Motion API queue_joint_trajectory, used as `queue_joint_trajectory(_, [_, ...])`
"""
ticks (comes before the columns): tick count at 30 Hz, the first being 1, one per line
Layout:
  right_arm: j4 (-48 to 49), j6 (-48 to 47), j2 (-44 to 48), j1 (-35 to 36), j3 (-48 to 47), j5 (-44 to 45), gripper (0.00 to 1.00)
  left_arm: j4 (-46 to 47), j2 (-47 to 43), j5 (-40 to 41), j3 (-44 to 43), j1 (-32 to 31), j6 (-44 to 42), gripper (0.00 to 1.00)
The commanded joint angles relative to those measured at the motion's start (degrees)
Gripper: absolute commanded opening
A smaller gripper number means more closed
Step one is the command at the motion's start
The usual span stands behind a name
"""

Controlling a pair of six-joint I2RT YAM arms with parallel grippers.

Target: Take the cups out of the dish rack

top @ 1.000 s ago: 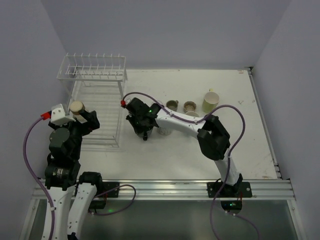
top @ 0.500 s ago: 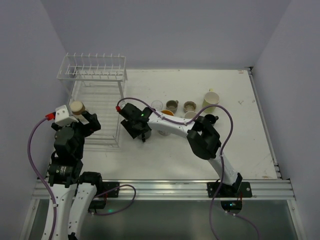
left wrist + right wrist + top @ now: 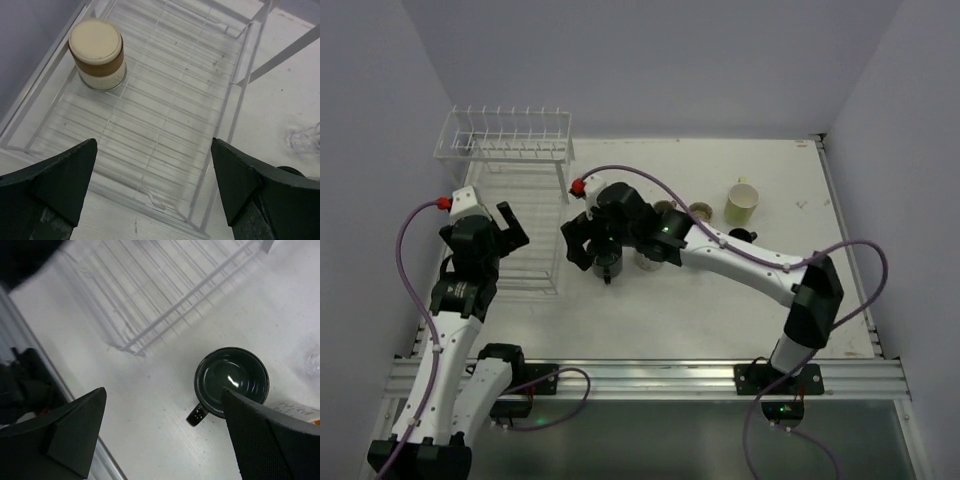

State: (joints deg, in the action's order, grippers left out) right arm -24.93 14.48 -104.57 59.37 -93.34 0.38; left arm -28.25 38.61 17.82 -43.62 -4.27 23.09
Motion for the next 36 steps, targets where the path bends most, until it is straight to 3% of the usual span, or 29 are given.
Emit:
queue_joint_trajectory(1, [9.6, 1.6, 12.4, 0.6, 6.6, -6.2, 0.99, 2.4, 4.2, 6.5, -2.1, 0.0, 2.5, 1.00])
queue_joint_trajectory(4, [14.0, 3.1, 20.2, 0.5, 16.5, -8.5, 0.99, 3.4, 7.7, 9.9, -2.8, 0.8, 3.9, 1.00])
queue_joint_trajectory(11, [19.6, 4.2, 30.3, 0.5, 27.0, -9.6, 0.99, 9.7, 18.1, 15.5, -4.6, 3.6, 3.4, 1.00])
queue_joint_trajectory(16, [21.8, 4.3, 34.3, 0.5, 32.1, -10.0, 0.99, 19.2, 24.9, 10.6, -2.3, 11.8, 1.3, 1.00])
queue_joint_trajectory(22, [22.3, 3.7, 35.8, 0.6, 33.9, -10.6, 0.99, 26.0, 30.6, 9.0, -3.9, 13.5, -3.8, 1.00])
queue_joint_trajectory(36, [23.1, 3.9, 36.5, 0.5, 34.8, -12.0, 0.99, 31.5, 42.9, 8.0, -7.4, 15.3, -7.9, 0.98])
